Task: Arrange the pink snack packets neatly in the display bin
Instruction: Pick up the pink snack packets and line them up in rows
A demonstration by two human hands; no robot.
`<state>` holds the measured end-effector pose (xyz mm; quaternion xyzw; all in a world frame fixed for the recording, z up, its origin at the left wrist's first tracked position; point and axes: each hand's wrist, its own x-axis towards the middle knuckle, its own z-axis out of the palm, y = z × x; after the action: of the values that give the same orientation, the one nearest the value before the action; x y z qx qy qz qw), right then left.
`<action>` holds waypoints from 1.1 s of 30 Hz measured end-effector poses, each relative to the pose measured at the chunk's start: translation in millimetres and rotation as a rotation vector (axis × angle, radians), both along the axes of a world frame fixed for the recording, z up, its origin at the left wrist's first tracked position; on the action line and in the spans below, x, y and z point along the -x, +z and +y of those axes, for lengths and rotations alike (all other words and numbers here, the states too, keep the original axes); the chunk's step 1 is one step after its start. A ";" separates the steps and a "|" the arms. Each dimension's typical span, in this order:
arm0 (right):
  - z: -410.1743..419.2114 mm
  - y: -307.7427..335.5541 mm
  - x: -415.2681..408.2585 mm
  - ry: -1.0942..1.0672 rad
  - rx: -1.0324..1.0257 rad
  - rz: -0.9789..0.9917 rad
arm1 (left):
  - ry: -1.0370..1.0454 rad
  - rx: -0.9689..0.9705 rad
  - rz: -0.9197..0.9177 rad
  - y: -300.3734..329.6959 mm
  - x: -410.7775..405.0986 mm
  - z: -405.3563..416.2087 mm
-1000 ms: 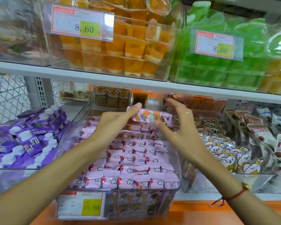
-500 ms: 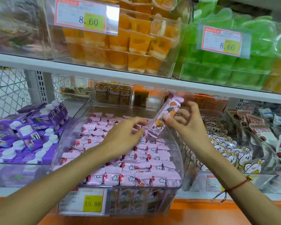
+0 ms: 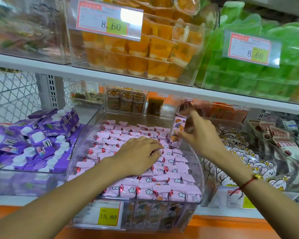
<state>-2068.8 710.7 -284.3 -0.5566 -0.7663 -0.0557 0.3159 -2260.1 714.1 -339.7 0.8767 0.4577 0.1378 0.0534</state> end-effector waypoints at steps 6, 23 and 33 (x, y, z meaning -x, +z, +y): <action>7.7 31.0 10.0 -0.013 0.158 -0.346 | -0.006 0.008 -0.017 0.1 0.8 -0.6; 21.3 30.4 19.3 0.048 0.512 -0.883 | -0.004 0.006 -0.148 6.1 2.5 -3.7; -15.9 12.8 15.9 -0.045 0.262 -0.634 | -0.177 -0.129 -0.009 18.3 4.4 -13.4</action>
<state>-2084.7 694.8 -271.5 -0.5644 -0.8144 -0.1342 -0.0133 -2264.5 700.8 -321.4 0.9147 0.3683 0.1659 0.0110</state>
